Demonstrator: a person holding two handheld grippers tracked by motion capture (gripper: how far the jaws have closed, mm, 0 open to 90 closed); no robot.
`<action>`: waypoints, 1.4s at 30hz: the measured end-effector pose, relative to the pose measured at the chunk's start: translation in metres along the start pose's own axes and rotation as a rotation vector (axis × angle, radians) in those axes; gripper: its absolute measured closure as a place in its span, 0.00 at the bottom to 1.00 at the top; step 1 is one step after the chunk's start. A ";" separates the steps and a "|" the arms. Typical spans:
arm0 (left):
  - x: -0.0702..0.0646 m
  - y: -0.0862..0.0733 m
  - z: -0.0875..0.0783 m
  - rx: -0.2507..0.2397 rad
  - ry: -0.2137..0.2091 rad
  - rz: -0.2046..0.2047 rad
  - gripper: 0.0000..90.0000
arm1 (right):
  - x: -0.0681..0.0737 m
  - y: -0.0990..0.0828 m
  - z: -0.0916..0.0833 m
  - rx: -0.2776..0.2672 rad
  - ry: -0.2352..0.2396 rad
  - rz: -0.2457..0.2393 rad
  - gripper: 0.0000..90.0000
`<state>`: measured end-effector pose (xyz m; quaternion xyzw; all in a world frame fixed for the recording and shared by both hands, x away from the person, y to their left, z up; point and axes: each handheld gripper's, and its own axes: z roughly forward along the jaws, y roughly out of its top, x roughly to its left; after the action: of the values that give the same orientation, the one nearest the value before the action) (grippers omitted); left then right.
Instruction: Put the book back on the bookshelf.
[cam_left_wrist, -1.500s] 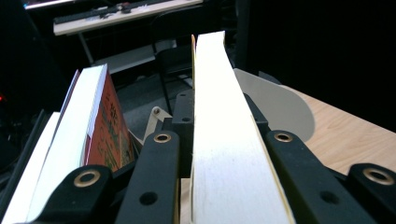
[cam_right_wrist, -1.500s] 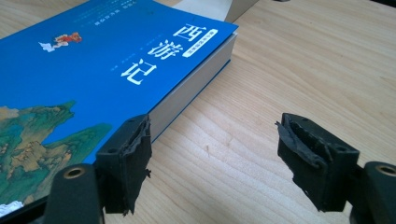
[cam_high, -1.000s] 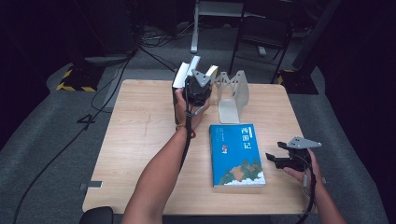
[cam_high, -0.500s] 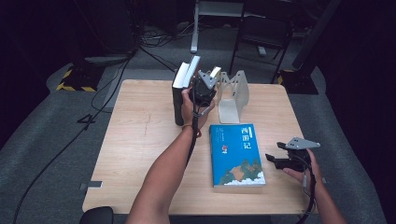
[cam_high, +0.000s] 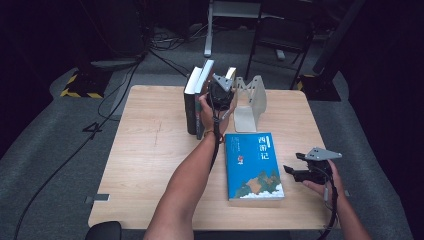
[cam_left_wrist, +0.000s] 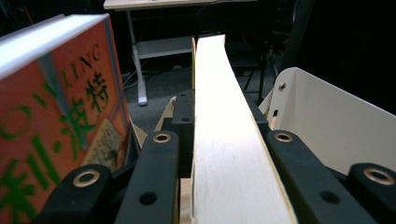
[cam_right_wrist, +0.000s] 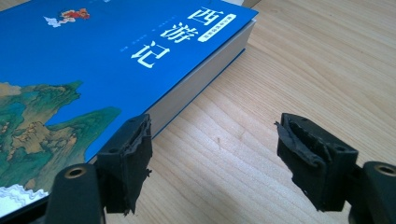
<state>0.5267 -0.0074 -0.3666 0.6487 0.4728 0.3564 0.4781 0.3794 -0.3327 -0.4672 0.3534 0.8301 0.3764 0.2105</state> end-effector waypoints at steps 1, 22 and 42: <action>-0.003 0.000 0.002 0.003 -0.008 0.010 0.82 | 0.000 0.000 0.000 0.002 -0.001 -0.001 0.30; -0.003 -0.025 -0.022 0.035 -0.154 0.042 0.59 | 0.002 0.001 0.002 0.019 0.009 -0.014 0.31; 0.001 -0.073 -0.022 0.156 -0.239 0.051 0.71 | 0.003 0.000 0.004 0.039 0.020 -0.015 0.30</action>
<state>0.4866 0.0067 -0.4296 0.7335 0.4221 0.2507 0.4701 0.3800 -0.3289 -0.4705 0.3472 0.8421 0.3620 0.1979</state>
